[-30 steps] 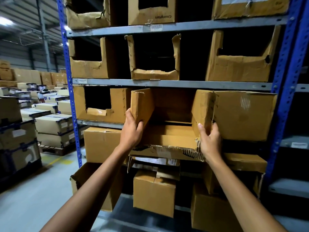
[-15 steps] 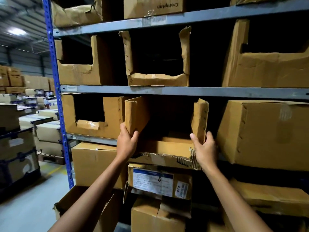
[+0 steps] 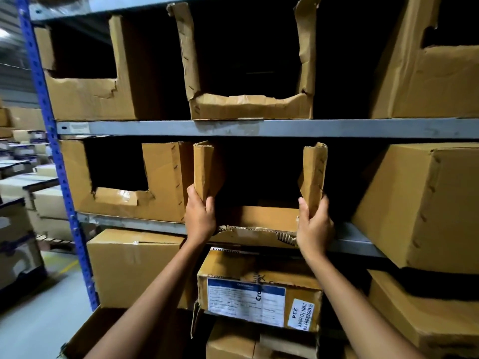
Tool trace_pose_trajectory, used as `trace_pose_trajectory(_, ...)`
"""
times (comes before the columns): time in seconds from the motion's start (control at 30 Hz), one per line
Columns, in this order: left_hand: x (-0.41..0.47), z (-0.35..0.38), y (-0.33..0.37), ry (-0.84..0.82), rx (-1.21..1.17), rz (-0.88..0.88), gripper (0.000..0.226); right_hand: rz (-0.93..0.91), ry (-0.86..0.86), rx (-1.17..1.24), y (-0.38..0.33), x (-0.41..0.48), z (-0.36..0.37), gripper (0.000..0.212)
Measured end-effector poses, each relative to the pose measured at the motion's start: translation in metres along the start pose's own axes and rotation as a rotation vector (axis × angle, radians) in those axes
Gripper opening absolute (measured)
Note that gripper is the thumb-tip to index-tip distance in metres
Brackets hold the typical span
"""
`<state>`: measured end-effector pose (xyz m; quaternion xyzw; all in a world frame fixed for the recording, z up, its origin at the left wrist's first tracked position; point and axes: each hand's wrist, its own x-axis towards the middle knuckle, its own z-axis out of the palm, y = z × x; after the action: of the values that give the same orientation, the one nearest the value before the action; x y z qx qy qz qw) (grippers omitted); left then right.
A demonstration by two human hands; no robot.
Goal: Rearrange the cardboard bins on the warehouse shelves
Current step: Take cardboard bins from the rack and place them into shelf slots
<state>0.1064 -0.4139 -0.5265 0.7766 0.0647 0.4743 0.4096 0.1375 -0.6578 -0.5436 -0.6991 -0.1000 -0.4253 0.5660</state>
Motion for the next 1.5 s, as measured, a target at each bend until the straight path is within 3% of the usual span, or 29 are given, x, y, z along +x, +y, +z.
trace_pose_trajectory(0.2,0.029,0.02,-0.022,0.008,-0.036,-0.026,0.025,-0.005,0.1,-0.092,0.006,0.008,0.029,0.063)
trace_pose_trajectory(0.6,0.051,0.035,-0.035,-0.003,-0.085,-0.054,0.023,0.037,0.069,-0.27,0.016,0.022,0.048,0.079)
trace_pose_trajectory(0.93,0.052,0.018,-0.03,-0.142,-0.048,-0.019,0.037,0.149,-0.083,-0.254,0.007,0.02,0.034,0.038)
trace_pose_trajectory(1.23,0.052,0.008,-0.029,-0.212,-0.05,-0.033,0.054,0.221,-0.07,-0.251,-0.003,0.012,0.038,0.06)
trace_pose_trajectory(1.5,0.05,0.009,-0.027,-0.223,-0.015,0.009,0.055,0.244,-0.098,-0.264,-0.013,0.0,0.032,0.072)
